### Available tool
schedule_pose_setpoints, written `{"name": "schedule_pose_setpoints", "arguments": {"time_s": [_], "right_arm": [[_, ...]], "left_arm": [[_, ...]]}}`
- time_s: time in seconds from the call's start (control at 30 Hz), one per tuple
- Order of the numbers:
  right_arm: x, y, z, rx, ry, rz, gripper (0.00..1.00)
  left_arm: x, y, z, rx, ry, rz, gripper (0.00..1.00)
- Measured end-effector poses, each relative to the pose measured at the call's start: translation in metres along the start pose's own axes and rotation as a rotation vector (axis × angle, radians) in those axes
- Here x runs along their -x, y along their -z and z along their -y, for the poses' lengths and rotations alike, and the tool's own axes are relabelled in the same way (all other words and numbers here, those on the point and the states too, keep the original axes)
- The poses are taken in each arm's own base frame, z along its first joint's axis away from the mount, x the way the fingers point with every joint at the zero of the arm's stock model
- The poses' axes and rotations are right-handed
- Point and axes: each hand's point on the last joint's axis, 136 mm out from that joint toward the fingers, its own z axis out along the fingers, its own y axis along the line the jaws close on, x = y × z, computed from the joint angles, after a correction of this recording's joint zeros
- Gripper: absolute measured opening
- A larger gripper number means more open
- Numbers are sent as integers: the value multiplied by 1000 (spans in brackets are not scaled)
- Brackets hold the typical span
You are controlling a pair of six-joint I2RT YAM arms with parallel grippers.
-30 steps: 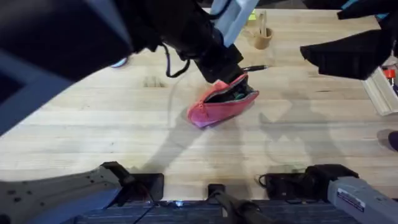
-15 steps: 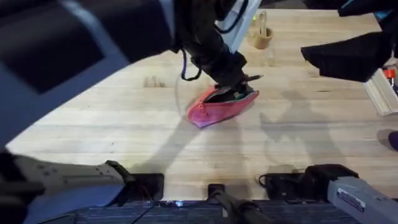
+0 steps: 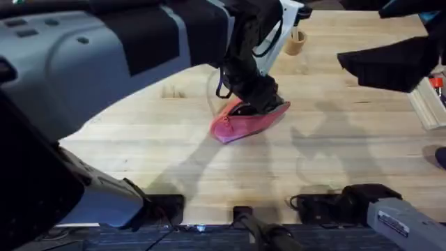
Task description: Unzip the bag, pick up the pens from the table one at a time and place them inside, then zip the bag closed.
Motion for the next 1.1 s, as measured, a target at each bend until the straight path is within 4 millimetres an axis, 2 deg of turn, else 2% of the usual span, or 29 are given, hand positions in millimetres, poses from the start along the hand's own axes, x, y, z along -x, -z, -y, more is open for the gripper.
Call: {"name": "schedule_pose_setpoints", "arguments": {"time_s": [0.37,0.57,0.6,0.63,0.77,0.8,0.87,1.1], "right_arm": [[0,0,0,0,1,0,996],[0,0,0,0,11,0,996],[0,0,0,0,11,0,996],[0,0,0,0,11,0,996],[0,0,0,0,12,0,996],[0,0,0,0,13,0,994],[0,0,0,0,15,0,995],[0,0,0,0,19,0,995]], "left_arm": [[-30,-11,-3,3,31,-96,42],[-35,-14,-6,20,32,-108,42],[-35,-14,-7,22,31,-107,76],[-35,-14,-7,24,29,-108,179],[-38,-15,-11,50,29,-118,826],[-39,-16,-12,56,31,-120,941],[-39,-16,-14,62,30,-122,988],[-40,-16,-14,65,29,-123,993]]}}
